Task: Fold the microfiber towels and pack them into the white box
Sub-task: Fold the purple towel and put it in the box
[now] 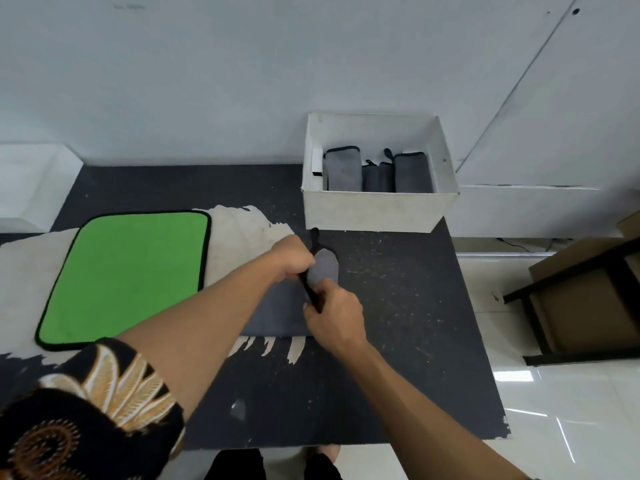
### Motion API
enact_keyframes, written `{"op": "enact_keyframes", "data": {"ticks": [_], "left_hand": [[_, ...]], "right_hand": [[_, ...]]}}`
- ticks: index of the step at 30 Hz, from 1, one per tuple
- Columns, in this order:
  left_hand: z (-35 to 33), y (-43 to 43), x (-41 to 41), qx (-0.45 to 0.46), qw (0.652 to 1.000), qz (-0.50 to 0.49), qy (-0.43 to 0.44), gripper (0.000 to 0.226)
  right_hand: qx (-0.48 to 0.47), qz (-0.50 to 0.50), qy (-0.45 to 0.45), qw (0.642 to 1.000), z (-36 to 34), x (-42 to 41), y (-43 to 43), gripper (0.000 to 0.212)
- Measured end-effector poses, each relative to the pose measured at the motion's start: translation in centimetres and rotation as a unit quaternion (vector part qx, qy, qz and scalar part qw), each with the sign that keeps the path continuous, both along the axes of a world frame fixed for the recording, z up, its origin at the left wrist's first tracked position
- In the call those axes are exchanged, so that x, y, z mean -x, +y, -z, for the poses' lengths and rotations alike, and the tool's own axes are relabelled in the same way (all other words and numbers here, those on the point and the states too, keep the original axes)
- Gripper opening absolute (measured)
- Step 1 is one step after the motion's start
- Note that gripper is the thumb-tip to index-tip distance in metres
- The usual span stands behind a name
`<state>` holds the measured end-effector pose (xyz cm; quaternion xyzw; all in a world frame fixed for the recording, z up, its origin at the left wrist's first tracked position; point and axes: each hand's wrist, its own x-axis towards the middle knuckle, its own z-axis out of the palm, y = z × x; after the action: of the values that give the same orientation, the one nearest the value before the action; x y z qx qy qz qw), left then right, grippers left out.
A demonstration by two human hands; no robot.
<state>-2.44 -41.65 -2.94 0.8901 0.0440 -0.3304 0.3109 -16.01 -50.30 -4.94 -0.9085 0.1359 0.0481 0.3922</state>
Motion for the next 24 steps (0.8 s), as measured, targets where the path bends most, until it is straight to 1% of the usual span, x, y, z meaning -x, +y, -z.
{"op": "enact_keyframes", "data": {"ticks": [2, 4, 7, 9, 11, 15, 18, 21, 24], "left_hand": [[0.2, 3.1, -0.6, 0.028, 0.998, -0.05, 0.013, 0.005], [0.7, 6.0, -0.7, 0.03, 0.996, -0.082, 0.018, 0.006], [1.8, 9.4, -0.4, 0.017, 0.995, -0.095, 0.018, 0.016], [2.6, 10.6, -0.1, 0.013, 0.996, -0.09, 0.017, 0.022], [3.2, 11.3, 0.1, 0.011, 0.996, -0.086, 0.011, 0.022], [4.1, 12.0, 0.4, 0.007, 0.997, -0.077, -0.005, 0.01], [4.5, 12.2, 0.6, -0.005, 0.997, -0.073, -0.026, 0.018], [4.7, 12.2, 0.7, -0.014, 0.998, -0.058, -0.034, 0.019], [4.8, 12.1, 0.8, -0.044, 0.997, -0.036, -0.059, 0.018]], "right_hand": [[0.019, -0.049, -0.018, 0.998, 0.2, -0.6, 2.2, 0.02], [0.029, -0.094, -0.023, 0.995, 0.6, -1.0, 4.3, 0.024], [0.049, -0.142, -0.005, 0.989, 1.5, -1.4, 7.1, 0.028], [0.066, -0.157, 0.007, 0.985, 2.2, -1.4, 8.2, 0.029], [0.079, -0.18, 0.02, 0.98, 2.9, -1.4, 9.0, 0.031], [0.128, -0.223, 0.025, 0.966, 3.6, -1.4, 9.6, 0.03], [0.154, -0.263, 0.017, 0.952, 3.8, -0.9, 9.7, 0.032], [0.171, -0.296, 0.035, 0.939, 4.2, -0.7, 9.8, 0.039], [0.179, -0.317, 0.043, 0.931, 4.2, -1.0, 9.7, 0.041]]}}
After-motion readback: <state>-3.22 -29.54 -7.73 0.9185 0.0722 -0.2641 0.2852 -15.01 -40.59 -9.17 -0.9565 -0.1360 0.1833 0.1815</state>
